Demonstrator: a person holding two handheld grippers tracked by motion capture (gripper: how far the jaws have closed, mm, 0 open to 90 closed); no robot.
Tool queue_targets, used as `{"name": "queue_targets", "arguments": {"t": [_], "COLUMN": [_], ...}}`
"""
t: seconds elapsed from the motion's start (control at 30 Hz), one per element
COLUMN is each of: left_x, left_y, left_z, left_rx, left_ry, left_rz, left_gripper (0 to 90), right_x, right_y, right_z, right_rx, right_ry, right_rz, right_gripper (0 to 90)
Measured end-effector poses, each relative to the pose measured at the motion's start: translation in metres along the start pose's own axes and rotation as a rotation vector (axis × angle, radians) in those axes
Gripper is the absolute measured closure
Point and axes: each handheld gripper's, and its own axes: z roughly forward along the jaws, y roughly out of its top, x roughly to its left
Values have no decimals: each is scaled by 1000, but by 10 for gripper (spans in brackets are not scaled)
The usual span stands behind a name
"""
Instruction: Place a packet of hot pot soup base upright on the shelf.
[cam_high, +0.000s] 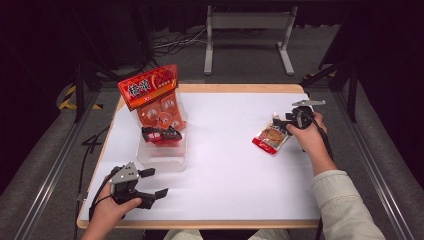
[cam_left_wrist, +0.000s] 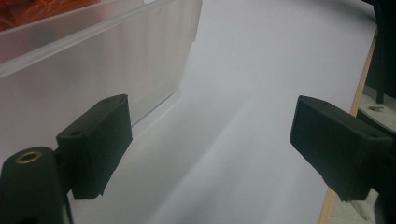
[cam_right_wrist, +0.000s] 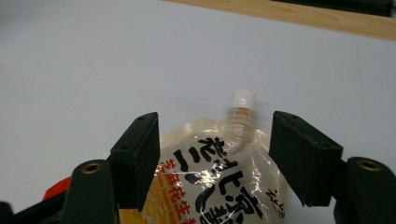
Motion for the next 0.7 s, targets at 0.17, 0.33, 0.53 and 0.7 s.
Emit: {"name": "queue_targets", "arguments": {"t": [0.17,0.33,0.53,0.7], "left_x": [1,1,1,1], "left_y": [-1,-1,-1,-1], "left_z": [0,1,1,1], "left_rx": [1,-2,-3,-1], "left_ry": [1,1,3,2], "left_rz": [3,-2,-7,-2], "left_gripper": [136,136,136,136], "right_x": [-5,-9,-14,-14], "right_y": [-4,-6,-12,-13], "right_z": [6,9,14,16], "right_rx": [28,32,75,96], "right_ry": [-32,-51,-40,-37], "right_rz": [-7,23,86,109], "right_gripper": [316,289,257,261]}}
